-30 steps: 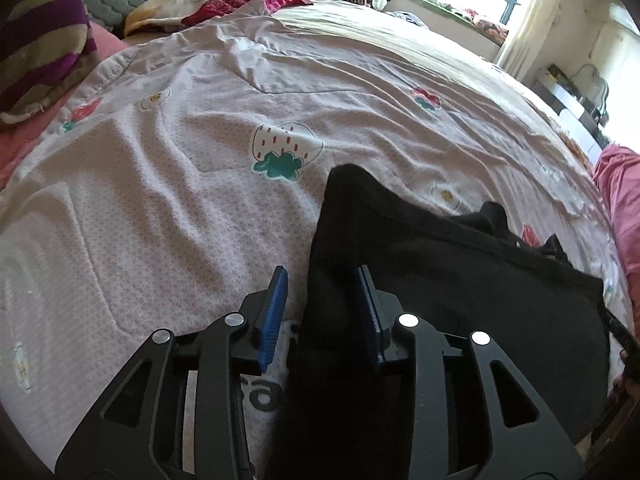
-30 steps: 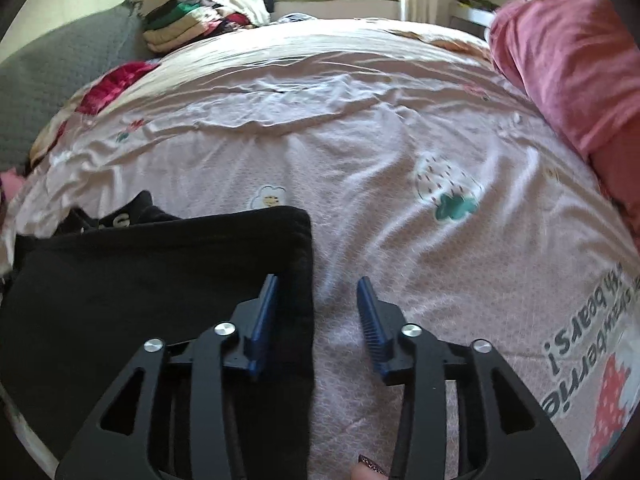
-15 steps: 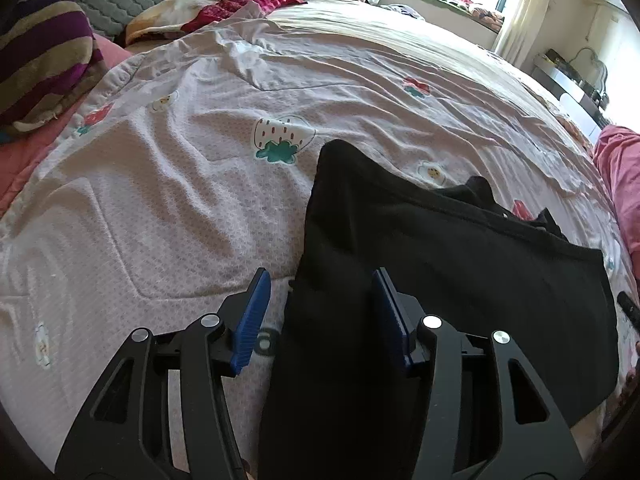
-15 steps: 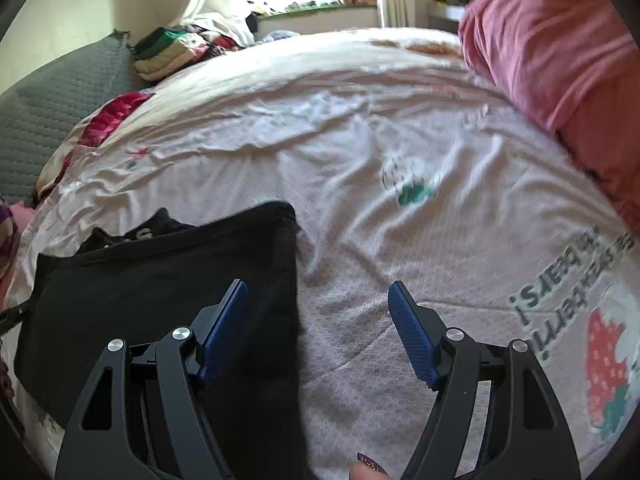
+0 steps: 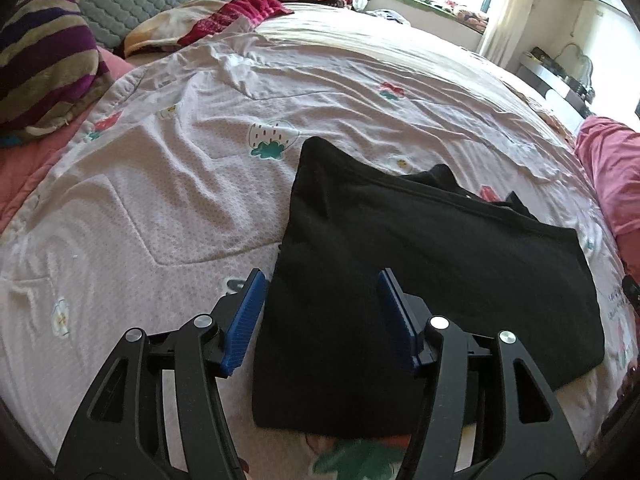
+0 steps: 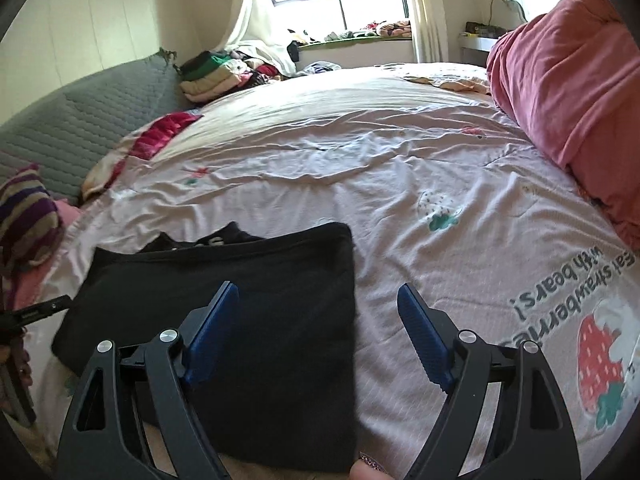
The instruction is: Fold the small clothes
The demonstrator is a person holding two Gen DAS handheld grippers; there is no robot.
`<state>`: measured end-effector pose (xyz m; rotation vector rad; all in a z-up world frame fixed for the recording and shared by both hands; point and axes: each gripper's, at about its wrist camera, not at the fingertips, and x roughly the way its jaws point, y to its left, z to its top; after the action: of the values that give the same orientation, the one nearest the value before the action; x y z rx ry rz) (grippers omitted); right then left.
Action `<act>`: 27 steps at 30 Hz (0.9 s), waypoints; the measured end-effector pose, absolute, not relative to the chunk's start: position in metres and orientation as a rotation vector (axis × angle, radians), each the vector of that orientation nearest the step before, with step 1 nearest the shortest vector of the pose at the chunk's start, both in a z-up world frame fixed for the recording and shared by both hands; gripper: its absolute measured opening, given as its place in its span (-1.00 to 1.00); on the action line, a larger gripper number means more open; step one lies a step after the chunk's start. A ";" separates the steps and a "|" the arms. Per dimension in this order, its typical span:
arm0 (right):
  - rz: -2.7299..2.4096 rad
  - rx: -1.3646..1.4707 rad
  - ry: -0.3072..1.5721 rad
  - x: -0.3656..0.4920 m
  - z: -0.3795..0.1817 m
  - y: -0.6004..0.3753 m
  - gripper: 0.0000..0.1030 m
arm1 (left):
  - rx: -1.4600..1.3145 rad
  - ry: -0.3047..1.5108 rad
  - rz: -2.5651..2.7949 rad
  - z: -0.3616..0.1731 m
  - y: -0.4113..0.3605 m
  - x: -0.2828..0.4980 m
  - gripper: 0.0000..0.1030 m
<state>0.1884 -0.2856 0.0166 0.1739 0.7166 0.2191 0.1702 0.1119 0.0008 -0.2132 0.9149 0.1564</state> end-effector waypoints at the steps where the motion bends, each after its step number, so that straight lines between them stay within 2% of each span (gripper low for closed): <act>1: 0.227 0.171 0.720 0.185 0.017 -0.284 0.56 | -0.209 0.915 0.151 0.003 0.110 0.168 0.04; 21: 0.270 0.072 0.937 0.145 -0.034 -0.250 0.60 | -0.180 0.995 0.100 -0.023 0.077 0.139 0.09; 27: 0.220 0.015 0.928 0.137 -0.050 -0.245 0.63 | -0.165 0.986 0.102 -0.033 0.074 0.131 0.10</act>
<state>0.1375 -0.2449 -0.0497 0.0154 0.9285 0.2203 0.1311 0.0742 -0.0331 -0.1648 0.9858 0.1020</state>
